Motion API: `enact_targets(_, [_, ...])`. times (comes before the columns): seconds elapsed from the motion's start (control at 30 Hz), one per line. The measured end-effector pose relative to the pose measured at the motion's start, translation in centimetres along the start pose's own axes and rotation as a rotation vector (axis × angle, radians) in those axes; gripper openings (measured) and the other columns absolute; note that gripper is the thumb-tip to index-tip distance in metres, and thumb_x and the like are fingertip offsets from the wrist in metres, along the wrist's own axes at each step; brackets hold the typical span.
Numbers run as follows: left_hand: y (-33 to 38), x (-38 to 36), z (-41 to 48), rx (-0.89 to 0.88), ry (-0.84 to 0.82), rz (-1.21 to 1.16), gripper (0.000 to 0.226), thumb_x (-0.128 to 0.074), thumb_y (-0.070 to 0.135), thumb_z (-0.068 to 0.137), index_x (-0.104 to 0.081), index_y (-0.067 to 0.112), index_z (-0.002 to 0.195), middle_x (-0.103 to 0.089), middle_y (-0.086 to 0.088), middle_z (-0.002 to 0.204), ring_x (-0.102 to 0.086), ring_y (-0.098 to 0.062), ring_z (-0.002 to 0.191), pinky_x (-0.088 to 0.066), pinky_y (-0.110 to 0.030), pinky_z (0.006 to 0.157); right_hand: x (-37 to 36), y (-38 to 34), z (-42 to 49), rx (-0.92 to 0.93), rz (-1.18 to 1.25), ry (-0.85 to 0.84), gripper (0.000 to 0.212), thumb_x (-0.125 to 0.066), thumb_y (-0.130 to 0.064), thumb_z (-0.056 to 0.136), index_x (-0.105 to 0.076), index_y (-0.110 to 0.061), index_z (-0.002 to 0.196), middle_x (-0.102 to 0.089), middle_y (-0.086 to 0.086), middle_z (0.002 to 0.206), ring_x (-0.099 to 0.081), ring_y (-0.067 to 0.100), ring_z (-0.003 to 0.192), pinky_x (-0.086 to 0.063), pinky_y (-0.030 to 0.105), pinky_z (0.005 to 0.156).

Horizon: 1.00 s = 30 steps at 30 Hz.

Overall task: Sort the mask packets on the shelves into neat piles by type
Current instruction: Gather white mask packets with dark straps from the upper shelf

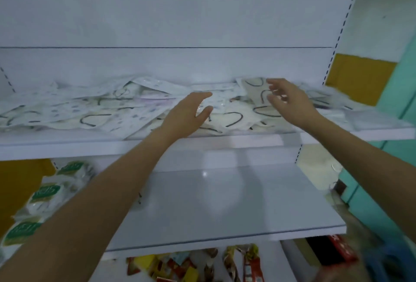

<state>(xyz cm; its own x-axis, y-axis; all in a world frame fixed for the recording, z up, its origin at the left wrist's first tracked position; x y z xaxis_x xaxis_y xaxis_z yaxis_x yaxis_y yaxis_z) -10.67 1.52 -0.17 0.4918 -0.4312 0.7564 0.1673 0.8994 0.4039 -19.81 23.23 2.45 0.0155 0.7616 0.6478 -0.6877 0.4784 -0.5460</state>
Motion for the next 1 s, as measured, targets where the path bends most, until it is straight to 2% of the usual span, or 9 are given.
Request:
enact_targets(0.2, [1.4,-3.4,7.3,-0.031,-0.053,-0.048,0.031,-0.054,0.02,0.093,-0.054,0.012,0.123,-0.053,-0.009,0.124,-0.055,-0.02,0.109,-0.036,-0.018,0.085,2.8,5.7,6.5,-0.25,-0.085,0.059,0.045,-0.058,-0.026,0.091,-0.046,-0.013,0.132,-0.055,0.012,0.125,-0.053,0.025,0.112,-0.036,0.023,0.084])
enact_targets(0.33, [1.1,-5.9,11.7,-0.051,-0.108,-0.073,0.028,-0.055,0.019,0.093,-0.056,0.012,0.12,-0.055,-0.007,0.121,-0.056,-0.015,0.1,-0.038,-0.018,0.082,0.3,9.0,10.9,-0.431,-0.178,-0.147,0.077,-0.062,-0.047,0.083,-0.03,-0.01,0.142,-0.041,0.016,0.14,-0.044,0.031,0.124,-0.037,0.032,0.094])
enact_targets(0.43, [0.8,-7.0,14.8,-0.057,-0.139,-0.049,0.029,-0.054,0.021,0.092,-0.056,0.012,0.12,-0.057,-0.006,0.121,-0.055,-0.013,0.096,-0.037,-0.016,0.081,-1.3,10.4,12.7,-0.478,-0.325,-0.272,0.081,-0.067,-0.042,0.082,-0.027,-0.005,0.142,-0.035,0.015,0.145,-0.039,0.031,0.129,-0.037,0.035,0.097])
enact_targets(0.5, [0.7,-7.5,16.5,-0.029,-0.148,-0.039,0.029,-0.055,0.022,0.092,-0.057,0.012,0.12,-0.058,-0.006,0.121,-0.056,-0.015,0.096,-0.035,-0.014,0.078,-1.4,11.4,13.6,-0.459,-0.331,-0.273,0.077,-0.07,-0.031,0.081,-0.029,-0.006,0.142,-0.035,0.013,0.146,-0.037,0.03,0.131,-0.036,0.034,0.1])
enact_targets(0.57, [0.7,-8.0,18.0,0.034,-0.157,-0.047,0.029,-0.055,0.024,0.092,-0.056,0.014,0.119,-0.059,-0.005,0.119,-0.053,-0.012,0.093,-0.034,-0.015,0.077,-0.4,12.4,14.4,-0.434,-0.266,-0.191,0.07,-0.069,-0.021,0.081,-0.034,-0.009,0.141,-0.041,0.013,0.141,-0.041,0.028,0.127,-0.037,0.032,0.098])
enact_targets(0.67, [1.4,-8.8,19.8,0.146,-0.165,-0.154,0.03,-0.057,0.025,0.091,-0.054,0.017,0.12,-0.06,-0.006,0.116,-0.058,-0.018,0.094,-0.047,-0.027,0.075,2.2,13.4,15.1,-0.389,-0.088,-0.064,0.058,-0.062,-0.008,0.084,-0.039,-0.012,0.137,-0.055,0.011,0.12,-0.053,0.024,0.105,-0.042,0.027,0.087])
enact_targets(0.8, [3.8,-10.3,21.9,0.227,-0.144,-0.465,0.049,-0.06,0.033,0.089,-0.042,0.027,0.134,-0.055,-0.004,0.126,-0.061,-0.021,0.1,-0.052,-0.029,0.083,4.7,13.4,15.6,-0.338,0.382,0.044,0.056,-0.062,-0.002,0.084,-0.041,-0.012,0.136,-0.058,0.007,0.097,-0.058,0.015,0.076,-0.051,0.019,0.065])
enact_targets(0.9, [6.1,-11.7,22.8,0.278,-0.14,-0.835,0.062,-0.063,0.016,0.088,-0.033,0.027,0.142,-0.058,-0.004,0.116,-0.064,-0.019,0.094,-0.056,-0.024,0.076,5.1,14.1,16.0,-0.358,0.631,0.03,0.057,-0.062,-0.003,0.085,-0.038,-0.011,0.137,-0.06,0.006,0.089,-0.061,0.017,0.078,-0.052,0.025,0.076])
enact_targets(1.0, [7.3,-11.7,23.8,0.256,0.083,-0.717,0.055,-0.059,-0.002,0.084,-0.044,0.014,0.134,-0.058,-0.008,0.112,-0.06,-0.021,0.1,-0.055,-0.027,0.079,5.8,15.3,16.4,-0.363,0.75,-0.064,0.054,-0.062,-0.009,0.088,-0.037,-0.01,0.136,-0.062,0.007,0.094,-0.064,0.019,0.083,-0.054,0.028,0.079])
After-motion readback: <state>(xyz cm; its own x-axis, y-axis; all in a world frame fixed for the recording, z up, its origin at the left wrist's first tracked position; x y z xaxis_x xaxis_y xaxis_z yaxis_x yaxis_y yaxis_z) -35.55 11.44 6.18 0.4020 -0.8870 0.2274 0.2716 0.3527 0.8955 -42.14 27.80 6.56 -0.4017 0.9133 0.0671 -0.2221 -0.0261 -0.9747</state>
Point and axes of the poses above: each hand's wrist, its own z-axis towards the middle knuckle, its own x-axis out of the back of the hand, y = z × x, the point moved 6 cm from there along z, towards the middle knuckle
